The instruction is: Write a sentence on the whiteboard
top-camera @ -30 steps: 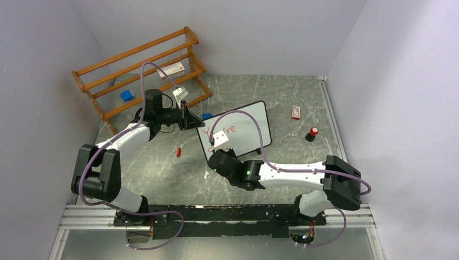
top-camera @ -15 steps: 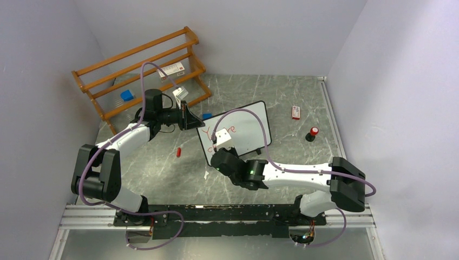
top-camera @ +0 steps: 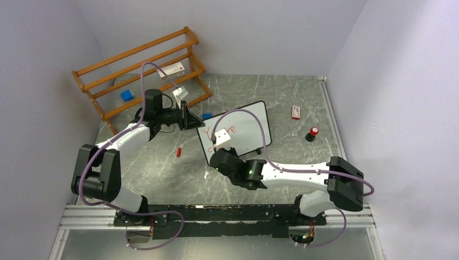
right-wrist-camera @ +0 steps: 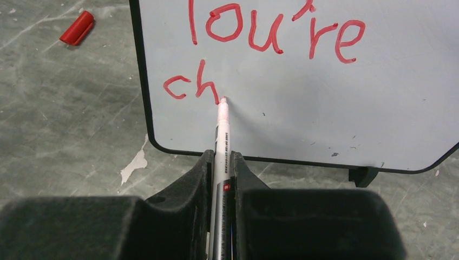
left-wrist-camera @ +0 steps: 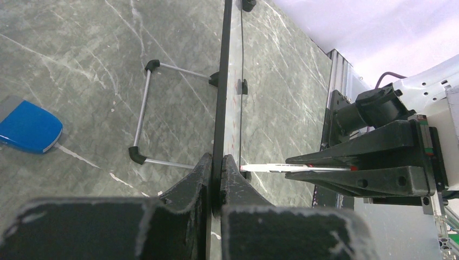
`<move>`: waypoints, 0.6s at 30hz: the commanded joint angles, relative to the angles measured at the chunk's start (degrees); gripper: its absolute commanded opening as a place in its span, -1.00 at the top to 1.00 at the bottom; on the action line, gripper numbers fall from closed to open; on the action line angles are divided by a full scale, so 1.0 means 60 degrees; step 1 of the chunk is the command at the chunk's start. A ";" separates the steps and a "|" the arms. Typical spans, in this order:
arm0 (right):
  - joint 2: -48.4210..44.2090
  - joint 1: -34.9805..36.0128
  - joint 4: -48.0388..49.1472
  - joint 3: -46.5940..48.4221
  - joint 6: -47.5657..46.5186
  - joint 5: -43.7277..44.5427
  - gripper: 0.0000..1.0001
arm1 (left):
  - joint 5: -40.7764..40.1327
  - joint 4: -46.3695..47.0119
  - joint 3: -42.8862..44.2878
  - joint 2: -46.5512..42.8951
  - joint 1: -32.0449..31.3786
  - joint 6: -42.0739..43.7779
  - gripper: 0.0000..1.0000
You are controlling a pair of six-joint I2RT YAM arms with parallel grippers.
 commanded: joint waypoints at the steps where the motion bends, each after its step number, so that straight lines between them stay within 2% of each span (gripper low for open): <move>1: 0.0191 -0.0063 0.0174 0.0095 0.0009 0.0368 1.00 | -0.0702 -0.0714 -0.0225 0.0451 -0.0238 0.0561 0.90; 18: 0.0201 -0.0187 -0.0016 0.0045 0.0097 0.0602 1.00 | -0.0693 -0.0722 -0.0225 0.0448 -0.0231 0.0575 0.90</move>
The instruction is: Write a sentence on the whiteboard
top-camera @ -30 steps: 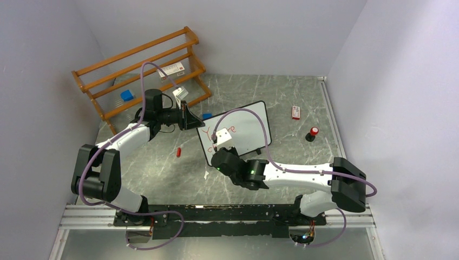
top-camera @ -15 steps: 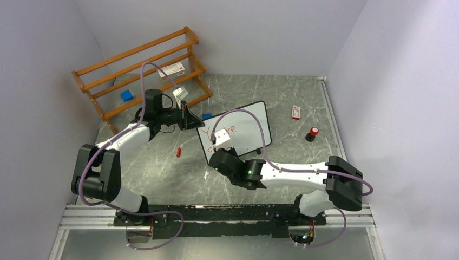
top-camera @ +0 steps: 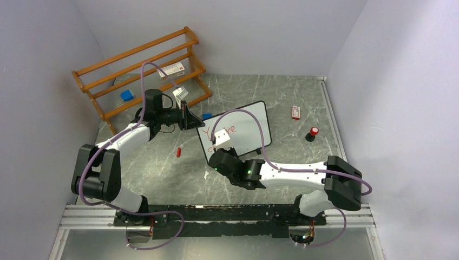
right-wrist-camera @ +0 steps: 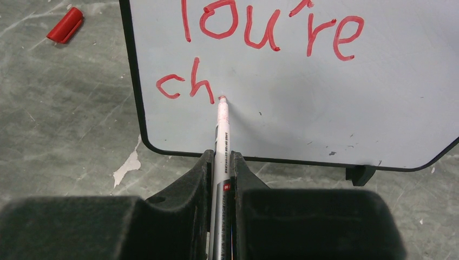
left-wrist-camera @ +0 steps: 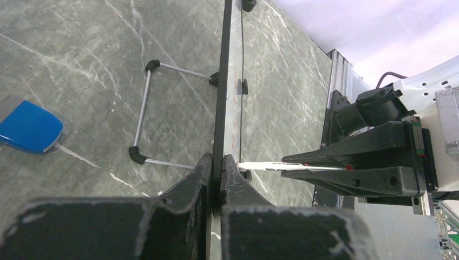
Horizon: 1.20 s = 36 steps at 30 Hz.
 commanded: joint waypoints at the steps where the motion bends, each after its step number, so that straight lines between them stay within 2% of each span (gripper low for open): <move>1: -0.0024 -0.0168 -0.0069 0.0058 0.0113 0.0496 1.00 | -0.0686 -0.0724 -0.0225 0.0447 -0.0219 0.0561 0.90; 24: -0.0125 -0.0253 0.0311 0.0242 -0.0122 0.0897 1.00 | -0.0685 -0.0708 -0.0229 0.0488 -0.0230 0.0557 0.90; 36: -0.0098 -0.0246 0.0876 0.0169 -0.0712 0.0122 1.00 | -0.0686 -0.0752 -0.0211 0.0500 -0.0233 0.0586 0.90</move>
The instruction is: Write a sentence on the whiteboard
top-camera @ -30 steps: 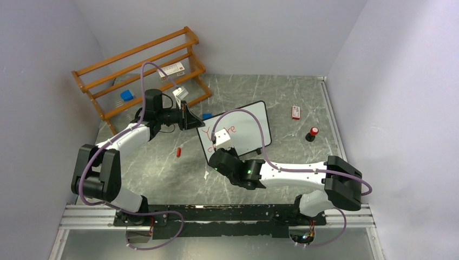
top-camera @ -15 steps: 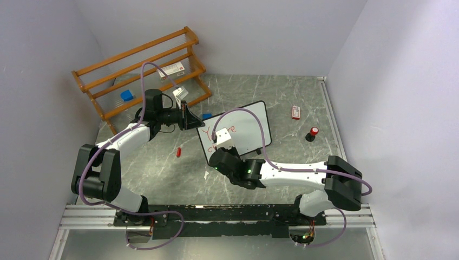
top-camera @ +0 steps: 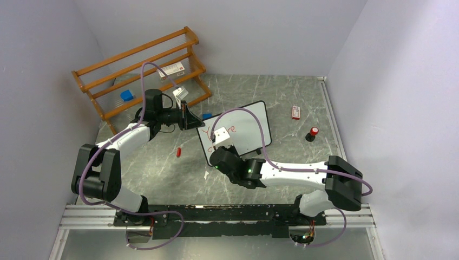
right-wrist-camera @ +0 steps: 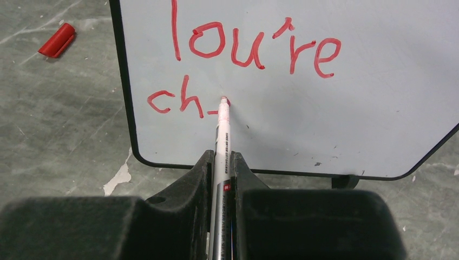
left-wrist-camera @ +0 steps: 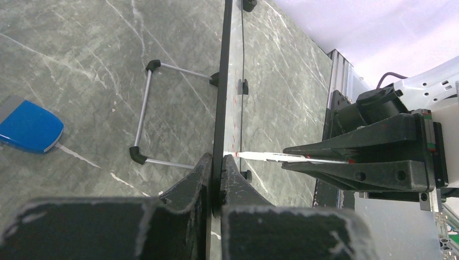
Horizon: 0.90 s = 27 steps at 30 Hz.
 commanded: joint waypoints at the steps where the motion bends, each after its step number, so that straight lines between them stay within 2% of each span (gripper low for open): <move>1: -0.0042 -0.0123 0.0564 0.0136 -0.0188 -0.0255 1.00 | -0.0682 -0.0758 -0.0214 0.0464 -0.0233 0.0586 0.89; 27: -0.0282 -0.0119 -0.0345 -0.0317 0.0338 -0.0687 1.00 | -0.0711 -0.0793 -0.0200 0.0467 -0.0233 0.0604 0.90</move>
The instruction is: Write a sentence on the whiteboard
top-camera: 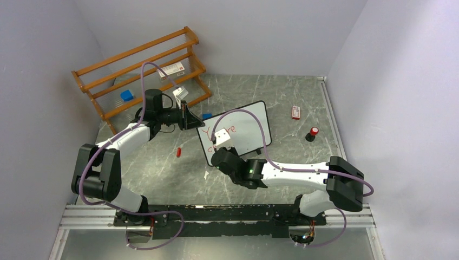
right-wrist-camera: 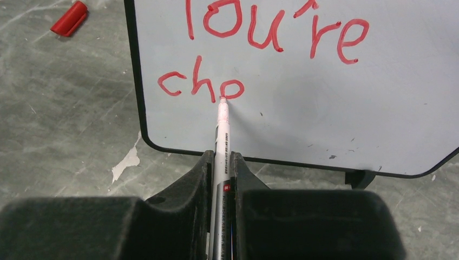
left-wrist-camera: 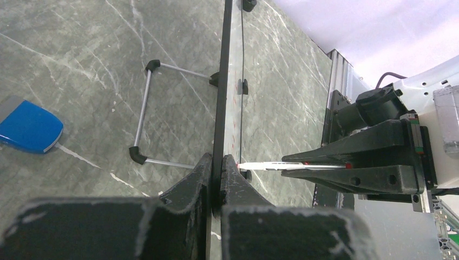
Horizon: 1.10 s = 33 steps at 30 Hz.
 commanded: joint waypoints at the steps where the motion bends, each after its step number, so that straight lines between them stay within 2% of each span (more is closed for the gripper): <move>1: -0.0154 -0.0085 -0.0234 -0.0169 0.0230 0.0059 1.00 | -0.0706 -0.0784 -0.0210 0.0456 -0.0233 0.0601 0.90; 20: -0.0263 -0.0082 -0.0334 -0.0194 0.0355 0.0753 1.00 | -0.0693 -0.0795 -0.0202 0.0504 -0.0233 0.0612 0.90; 33: -0.0789 -0.0099 -0.0040 -0.0223 -0.0006 0.0616 1.00 | -0.0707 -0.0856 -0.0201 0.0506 -0.0233 0.0630 0.90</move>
